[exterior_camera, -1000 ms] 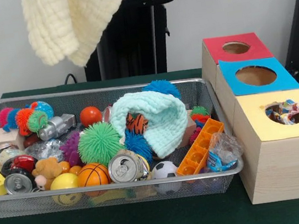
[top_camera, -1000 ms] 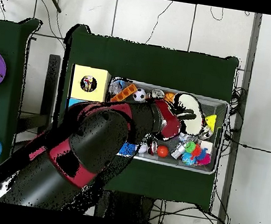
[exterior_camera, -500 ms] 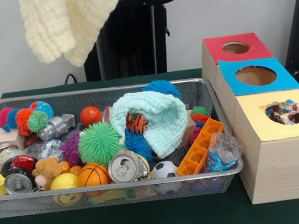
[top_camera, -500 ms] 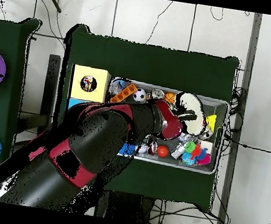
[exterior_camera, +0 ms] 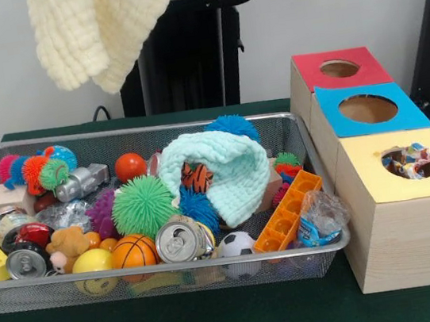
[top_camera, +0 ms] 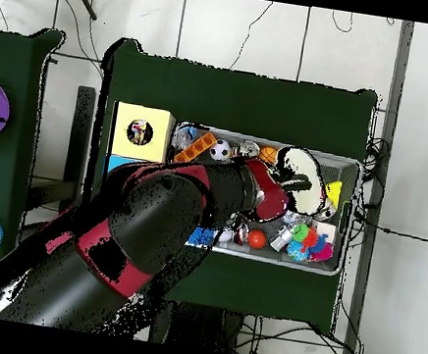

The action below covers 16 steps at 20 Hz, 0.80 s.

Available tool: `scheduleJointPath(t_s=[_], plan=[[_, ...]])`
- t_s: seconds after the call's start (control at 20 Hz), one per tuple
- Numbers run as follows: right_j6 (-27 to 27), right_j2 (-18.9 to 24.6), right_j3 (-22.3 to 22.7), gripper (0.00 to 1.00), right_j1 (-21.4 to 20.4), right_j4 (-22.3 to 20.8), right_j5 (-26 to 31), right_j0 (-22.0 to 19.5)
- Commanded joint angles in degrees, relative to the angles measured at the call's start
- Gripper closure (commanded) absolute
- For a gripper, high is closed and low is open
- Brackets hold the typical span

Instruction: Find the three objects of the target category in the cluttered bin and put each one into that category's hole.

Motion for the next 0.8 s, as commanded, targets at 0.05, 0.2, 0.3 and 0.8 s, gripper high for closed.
scheduleJointPath(t_s=[0.05, 0.2, 0.3, 0.8], plan=[[4.73, 4.51, 2.26, 1.0, 0.31, -1.08, 6.48, -0.94], [4.81, 4.62, 2.39, 1.0, 0.28, -1.04, 6.37, -0.92], [4.86, 4.75, 2.49, 1.0, 0.26, -1.01, 6.2, -0.94], [5.13, 5.06, 3.02, 1.0, 0.16, -0.95, 5.72, -0.93]])
